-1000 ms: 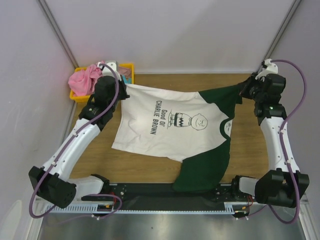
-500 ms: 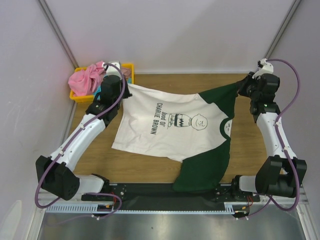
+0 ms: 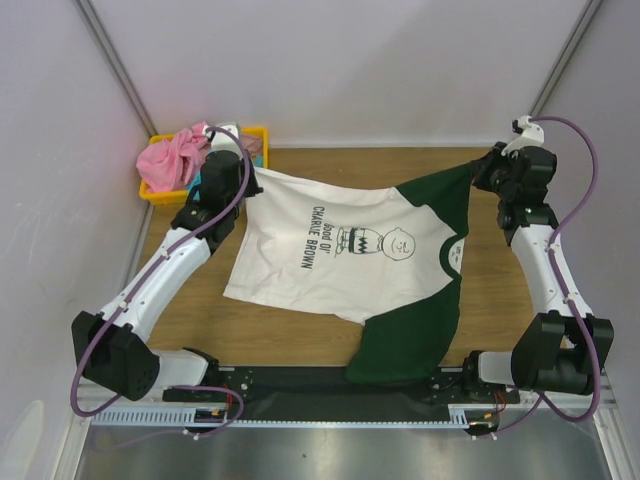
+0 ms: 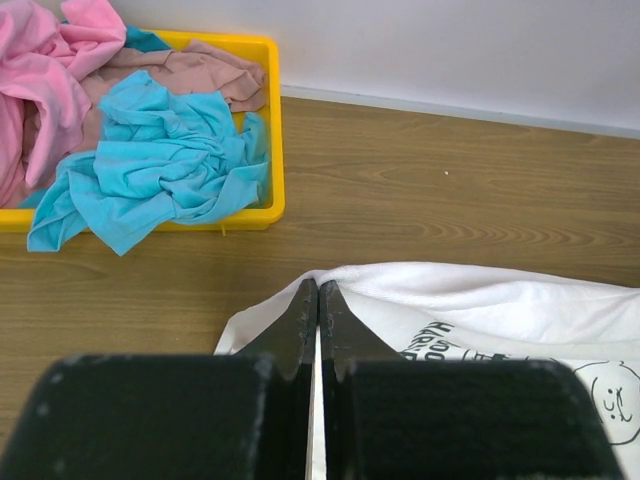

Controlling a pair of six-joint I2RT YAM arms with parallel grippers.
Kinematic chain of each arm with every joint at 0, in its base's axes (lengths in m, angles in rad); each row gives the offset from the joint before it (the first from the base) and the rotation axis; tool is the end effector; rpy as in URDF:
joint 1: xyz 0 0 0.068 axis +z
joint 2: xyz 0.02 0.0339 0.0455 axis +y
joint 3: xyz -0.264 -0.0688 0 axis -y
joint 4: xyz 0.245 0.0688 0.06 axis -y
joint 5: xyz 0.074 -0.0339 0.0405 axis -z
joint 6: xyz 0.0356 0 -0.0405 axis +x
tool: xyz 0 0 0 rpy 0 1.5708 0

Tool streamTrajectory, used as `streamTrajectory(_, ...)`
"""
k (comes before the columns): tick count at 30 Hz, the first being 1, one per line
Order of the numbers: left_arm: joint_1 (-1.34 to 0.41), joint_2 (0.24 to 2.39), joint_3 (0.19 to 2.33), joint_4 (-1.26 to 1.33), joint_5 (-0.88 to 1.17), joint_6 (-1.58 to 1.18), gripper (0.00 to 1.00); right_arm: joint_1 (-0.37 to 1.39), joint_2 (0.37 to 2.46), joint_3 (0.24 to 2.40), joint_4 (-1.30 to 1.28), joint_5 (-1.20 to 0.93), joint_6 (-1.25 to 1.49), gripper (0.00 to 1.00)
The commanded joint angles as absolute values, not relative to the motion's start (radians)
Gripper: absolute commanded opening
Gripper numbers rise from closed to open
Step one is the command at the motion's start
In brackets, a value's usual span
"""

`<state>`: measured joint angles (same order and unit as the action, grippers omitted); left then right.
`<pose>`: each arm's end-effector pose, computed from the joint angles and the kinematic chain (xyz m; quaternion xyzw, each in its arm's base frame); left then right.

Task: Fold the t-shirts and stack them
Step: Flatten the tshirt out

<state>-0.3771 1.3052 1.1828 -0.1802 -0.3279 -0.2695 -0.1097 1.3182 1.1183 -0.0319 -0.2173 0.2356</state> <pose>0.2869 -0.1013 0.3658 -0.0538 0.7989 -0.0610 0.5960 0.3109 -0.0265 0.3543 0.0676 0.7795 0.1237 0.6104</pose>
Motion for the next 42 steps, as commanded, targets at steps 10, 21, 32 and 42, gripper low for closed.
streamTrajectory(10, -0.359, 1.281, 1.166, -0.124, -0.308, -0.259, 0.00, -0.080, 1.304, 1.166, 0.003, -0.172, 0.218, 0.00)
streamTrajectory(21, -0.348, 1.282, 1.147, -0.114, -0.299, -0.250, 0.00, -0.067, 1.331, 1.183, -0.027, -0.127, 0.203, 0.00)
streamTrajectory(32, -0.307, 1.331, 1.112, -0.066, -0.279, -0.264, 0.00, -0.067, 1.420, 1.218, 0.026, -0.120, 0.199, 0.00)
streamTrajectory(42, -0.278, 1.430, 1.114, 0.037, -0.247, -0.264, 0.00, -0.067, 1.616, 1.350, 0.061, -0.150, 0.192, 0.00)
